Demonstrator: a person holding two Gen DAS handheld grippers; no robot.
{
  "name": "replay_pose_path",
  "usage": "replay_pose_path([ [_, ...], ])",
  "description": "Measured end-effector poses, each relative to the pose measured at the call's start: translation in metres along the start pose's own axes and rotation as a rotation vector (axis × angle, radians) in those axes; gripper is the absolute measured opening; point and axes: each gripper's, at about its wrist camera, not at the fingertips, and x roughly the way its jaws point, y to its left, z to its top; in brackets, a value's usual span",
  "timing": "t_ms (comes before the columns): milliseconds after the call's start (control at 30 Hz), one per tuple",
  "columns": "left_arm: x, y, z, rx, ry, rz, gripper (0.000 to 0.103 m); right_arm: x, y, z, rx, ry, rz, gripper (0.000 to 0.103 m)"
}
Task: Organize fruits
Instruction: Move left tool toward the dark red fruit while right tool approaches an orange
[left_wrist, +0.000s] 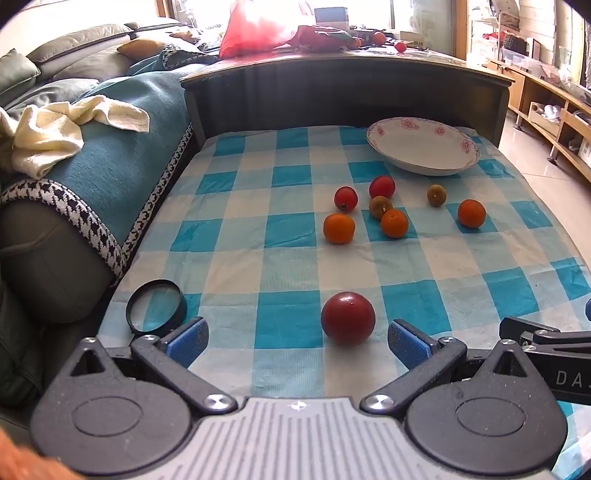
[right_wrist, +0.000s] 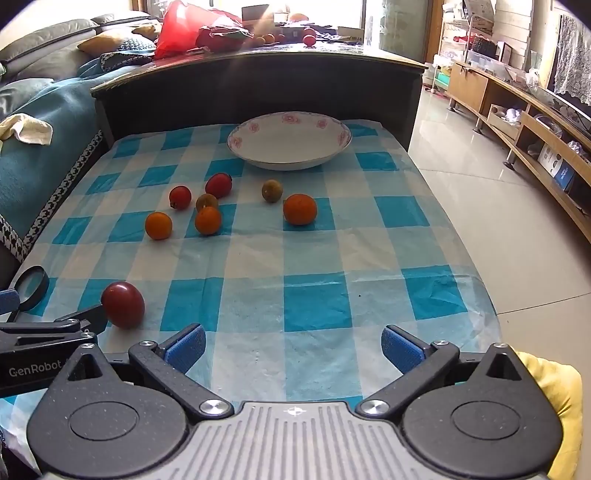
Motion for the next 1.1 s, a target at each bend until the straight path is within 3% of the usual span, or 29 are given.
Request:
replay_pose_path([
  [1100,0.002,0.014,-0.006,-0.006,-0.005,0.006,0.103,0.004,0.011,-0.001,-0.015,0.024,0.054,0.091],
])
